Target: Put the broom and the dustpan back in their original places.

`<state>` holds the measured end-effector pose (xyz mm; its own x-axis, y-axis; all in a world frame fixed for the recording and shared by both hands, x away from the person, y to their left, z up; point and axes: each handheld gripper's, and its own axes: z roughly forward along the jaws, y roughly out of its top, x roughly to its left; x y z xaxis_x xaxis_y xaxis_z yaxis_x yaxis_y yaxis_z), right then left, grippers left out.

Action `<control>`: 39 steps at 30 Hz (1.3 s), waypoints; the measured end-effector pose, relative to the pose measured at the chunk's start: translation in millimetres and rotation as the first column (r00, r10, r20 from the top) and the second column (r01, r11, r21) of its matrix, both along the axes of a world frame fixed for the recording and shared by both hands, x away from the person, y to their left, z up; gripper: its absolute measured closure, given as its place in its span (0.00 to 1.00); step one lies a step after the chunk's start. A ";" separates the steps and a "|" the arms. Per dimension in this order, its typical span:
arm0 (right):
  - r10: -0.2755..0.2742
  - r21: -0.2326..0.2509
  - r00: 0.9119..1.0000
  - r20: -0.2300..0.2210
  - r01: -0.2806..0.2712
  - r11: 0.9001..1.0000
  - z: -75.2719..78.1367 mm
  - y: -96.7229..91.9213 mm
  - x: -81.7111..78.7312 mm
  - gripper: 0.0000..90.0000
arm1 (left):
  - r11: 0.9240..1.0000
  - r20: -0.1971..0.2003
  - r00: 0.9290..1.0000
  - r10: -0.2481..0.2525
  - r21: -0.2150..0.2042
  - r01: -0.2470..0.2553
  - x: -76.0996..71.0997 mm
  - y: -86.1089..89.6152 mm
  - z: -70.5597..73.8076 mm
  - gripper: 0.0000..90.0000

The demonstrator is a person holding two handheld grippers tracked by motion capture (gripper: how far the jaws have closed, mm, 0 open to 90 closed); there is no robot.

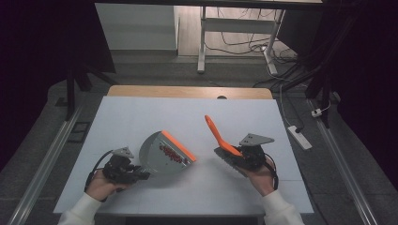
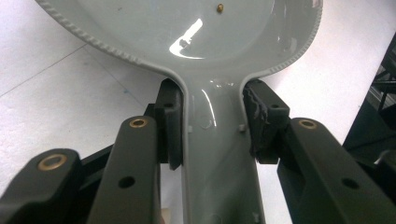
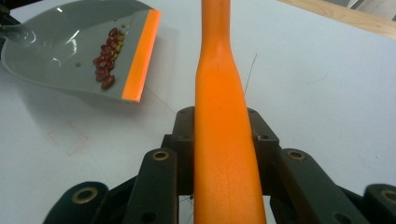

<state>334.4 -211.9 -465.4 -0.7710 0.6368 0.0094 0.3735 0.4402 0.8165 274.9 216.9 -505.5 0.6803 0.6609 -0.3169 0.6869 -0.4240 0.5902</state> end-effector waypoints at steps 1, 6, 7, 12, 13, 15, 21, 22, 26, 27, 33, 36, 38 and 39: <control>-0.001 -0.003 1.000 -0.003 0.001 1.000 -0.4 -0.9 -0.3 0.78 | 1.000 0.000 1.000 0.002 -0.001 -0.002 -0.2 0.4 0.1 0.68; -0.002 -0.013 1.000 -0.006 0.002 1.000 -1.4 -4.9 -2.2 0.78 | 1.000 0.006 1.000 0.020 -0.008 -0.020 -1.7 2.0 0.7 0.68; -0.001 -0.014 1.000 -0.005 0.001 1.000 -1.3 -5.9 -2.3 0.78 | 1.000 0.007 1.000 0.025 -0.010 -0.025 -1.9 2.3 0.8 0.68; -0.008 -0.010 1.000 -0.011 0.008 1.000 -0.6 -10.2 -2.6 0.78 | 0.999 0.010 0.999 0.043 -0.019 -0.043 -3.8 4.4 0.8 0.68; -0.009 -0.010 1.000 -0.013 0.009 1.000 -0.5 -11.0 -2.7 0.78 | 0.999 0.012 0.999 0.047 -0.017 -0.047 -4.2 5.2 0.9 0.68; -0.014 -0.007 1.000 -0.018 0.014 1.000 -0.3 -12.4 -3.0 0.78 | 0.998 0.013 0.998 0.061 -0.018 -0.060 -5.4 6.3 0.8 0.68; -0.014 -0.001 1.000 -0.028 0.014 1.000 0.4 -16.0 -3.9 0.78 | 0.993 0.017 0.993 0.115 -0.032 -0.115 -10.1 9.8 0.0 0.68; -0.013 -0.002 1.000 -0.028 0.013 1.000 0.4 -16.7 -3.9 0.78 | 0.991 0.016 0.992 0.127 -0.036 -0.126 -10.9 10.2 -0.3 0.68; -0.013 0.002 0.999 -0.036 0.013 1.000 1.1 -19.7 -4.4 0.78 | 0.985 0.016 0.986 0.167 -0.042 -0.166 -13.9 11.9 -1.6 0.68; -0.016 0.006 0.999 -0.039 0.016 1.000 1.3 -20.5 -4.6 0.78 | 0.983 0.017 0.984 0.179 -0.042 -0.178 -14.7 12.3 -2.0 0.68; -0.022 0.015 0.999 -0.046 0.023 1.000 2.4 -26.5 -5.2 0.78 | 0.970 0.017 0.971 0.239 -0.049 -0.238 -18.6 15.0 -4.4 0.68; -0.024 0.013 0.998 -0.050 0.024 1.000 1.6 -28.6 -5.3 0.78 | 0.961 0.014 0.963 0.271 -0.054 -0.269 -19.8 16.7 -5.9 0.68; -0.024 0.010 0.998 -0.055 0.024 1.000 0.6 -29.4 -5.5 0.78 | 0.956 0.013 0.957 0.290 -0.057 -0.288 -20.9 17.8 -6.3 0.68; -0.023 0.006 0.998 -0.056 0.024 1.000 0.2 -29.6 -5.7 0.78 | 0.953 0.015 0.954 0.298 -0.058 -0.297 -21.5 18.2 -6.5 0.68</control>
<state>328.7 -241.5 -465.2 -0.7539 0.6545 0.0564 0.4287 0.4251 0.7972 253.4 235.1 -512.0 0.4632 0.8167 -0.3441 0.7628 -0.1697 0.6240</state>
